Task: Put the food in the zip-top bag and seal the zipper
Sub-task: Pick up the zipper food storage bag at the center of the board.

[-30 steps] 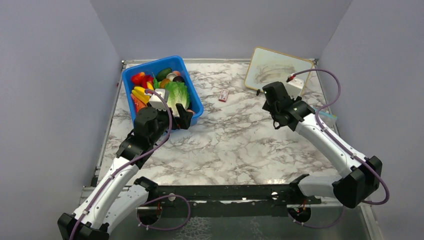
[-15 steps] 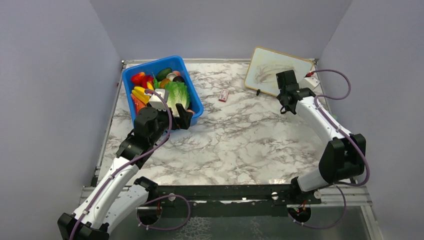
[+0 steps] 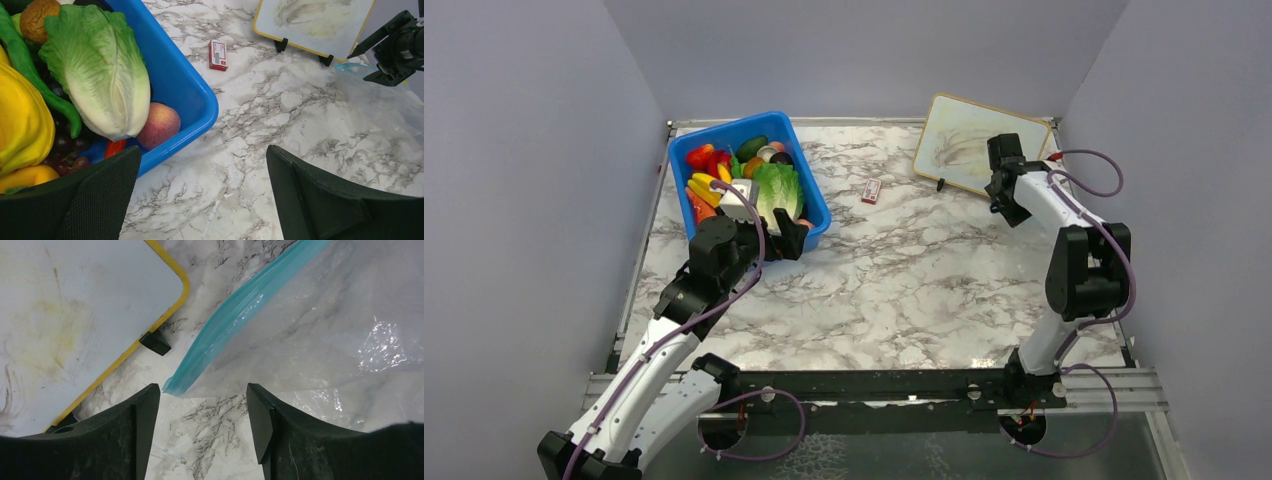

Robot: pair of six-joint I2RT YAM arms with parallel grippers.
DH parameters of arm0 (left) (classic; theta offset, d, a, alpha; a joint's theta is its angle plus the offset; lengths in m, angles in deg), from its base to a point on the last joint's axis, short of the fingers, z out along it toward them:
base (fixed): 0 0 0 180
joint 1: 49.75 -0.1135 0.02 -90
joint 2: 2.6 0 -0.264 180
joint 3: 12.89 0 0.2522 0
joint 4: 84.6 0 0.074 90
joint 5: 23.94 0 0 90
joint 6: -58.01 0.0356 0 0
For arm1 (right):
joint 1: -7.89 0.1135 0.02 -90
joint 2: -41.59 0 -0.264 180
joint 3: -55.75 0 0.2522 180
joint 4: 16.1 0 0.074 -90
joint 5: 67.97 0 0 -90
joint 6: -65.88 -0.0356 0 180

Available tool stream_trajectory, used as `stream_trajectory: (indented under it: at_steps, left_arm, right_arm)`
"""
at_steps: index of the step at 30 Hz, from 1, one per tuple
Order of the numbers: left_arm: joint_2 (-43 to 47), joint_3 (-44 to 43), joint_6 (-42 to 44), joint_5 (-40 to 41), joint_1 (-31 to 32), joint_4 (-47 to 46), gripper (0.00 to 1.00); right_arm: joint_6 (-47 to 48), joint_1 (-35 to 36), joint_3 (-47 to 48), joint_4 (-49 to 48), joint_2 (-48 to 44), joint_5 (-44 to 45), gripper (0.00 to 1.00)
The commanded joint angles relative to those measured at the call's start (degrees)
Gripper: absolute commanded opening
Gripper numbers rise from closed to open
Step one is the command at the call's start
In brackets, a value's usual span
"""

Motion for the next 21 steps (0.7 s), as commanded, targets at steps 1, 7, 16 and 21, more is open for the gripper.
stream_trajectory:
  at_steps: [1, 7, 16, 21]
  left_arm:
    - [0.78, 0.26, 0.39, 0.97, 0.12, 0.58, 1.0]
    - [1.16, 0.27, 0.59, 0.5, 0.11, 0.45, 1.0]
    - [1.36, 0.37, 0.72, 0.27, 0.16, 0.39, 1.0]
    - [1.68, 0.45, 0.83, 0.12, 0.11, 0.39, 1.0]
  right_arm:
    - [-3.99, -1.29, 3.81, 2.58, 3.18, -1.01, 0.66]
    - [-4.45, -2.18, 5.46, 3.93, 5.66, -1.01, 0.66]
    - [-18.3, -3.01, 11.37, 18.67, 10.23, -0.86, 0.65]
    - [-18.46, -3.23, 11.78, 17.9, 12.02, -2.07, 0.65]
